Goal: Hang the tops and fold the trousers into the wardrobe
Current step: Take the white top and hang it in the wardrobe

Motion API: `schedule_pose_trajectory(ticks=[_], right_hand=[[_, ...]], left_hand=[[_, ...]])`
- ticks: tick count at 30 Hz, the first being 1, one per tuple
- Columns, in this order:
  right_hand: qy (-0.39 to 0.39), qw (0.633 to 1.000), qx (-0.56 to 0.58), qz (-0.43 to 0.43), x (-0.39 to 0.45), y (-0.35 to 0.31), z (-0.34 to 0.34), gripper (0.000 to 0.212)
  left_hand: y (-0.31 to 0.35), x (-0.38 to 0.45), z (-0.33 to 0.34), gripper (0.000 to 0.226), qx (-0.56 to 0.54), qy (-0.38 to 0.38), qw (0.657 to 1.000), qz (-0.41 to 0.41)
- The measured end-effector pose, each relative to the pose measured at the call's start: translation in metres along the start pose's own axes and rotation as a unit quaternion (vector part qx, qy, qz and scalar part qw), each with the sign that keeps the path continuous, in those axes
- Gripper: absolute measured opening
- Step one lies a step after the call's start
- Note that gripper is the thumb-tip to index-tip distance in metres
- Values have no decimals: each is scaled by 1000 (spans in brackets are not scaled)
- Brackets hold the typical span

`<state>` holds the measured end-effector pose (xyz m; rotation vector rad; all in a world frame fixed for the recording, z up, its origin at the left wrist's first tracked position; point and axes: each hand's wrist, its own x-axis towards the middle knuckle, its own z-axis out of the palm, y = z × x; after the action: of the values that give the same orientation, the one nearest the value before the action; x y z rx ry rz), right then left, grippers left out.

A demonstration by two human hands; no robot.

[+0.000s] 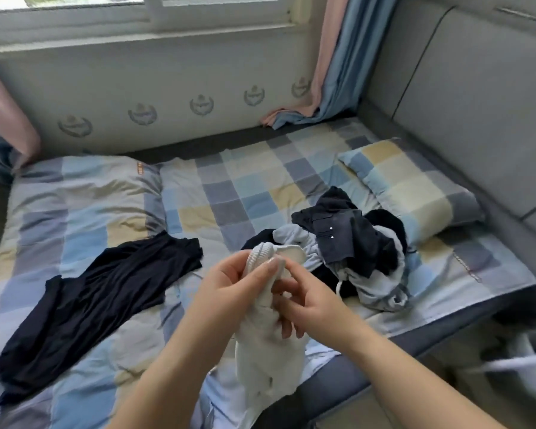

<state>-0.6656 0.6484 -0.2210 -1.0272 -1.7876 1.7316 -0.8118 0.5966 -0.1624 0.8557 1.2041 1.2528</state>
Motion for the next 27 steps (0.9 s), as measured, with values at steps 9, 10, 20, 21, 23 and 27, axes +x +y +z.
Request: schedule_pose_trajectory(ticks=[9,10,20,21,23,27], right_hand=[[380,923,-57,-1,-168,-28,26,68],[390,919,-65,-5,-186,-34,27,60],[677,730,-95,16,-429,-62,33,28],[699,709,-91,13,-453,-63,37,21],[738,667,-96,14,-509,-66,46,13],[784,611,-108,13,-610,-73,62,18]], left_hand=[[29,-91,67,41,154,-349,924,-1],[32,-97,78,39,170,-380,909,5],[18,-193,238,26,164,-554,813,71],[12,-205,255,27,164,-548,816,81],[-2,-239,295,26,152,-546,817,106],[-24,-311,367,9,199,-548,785,210]])
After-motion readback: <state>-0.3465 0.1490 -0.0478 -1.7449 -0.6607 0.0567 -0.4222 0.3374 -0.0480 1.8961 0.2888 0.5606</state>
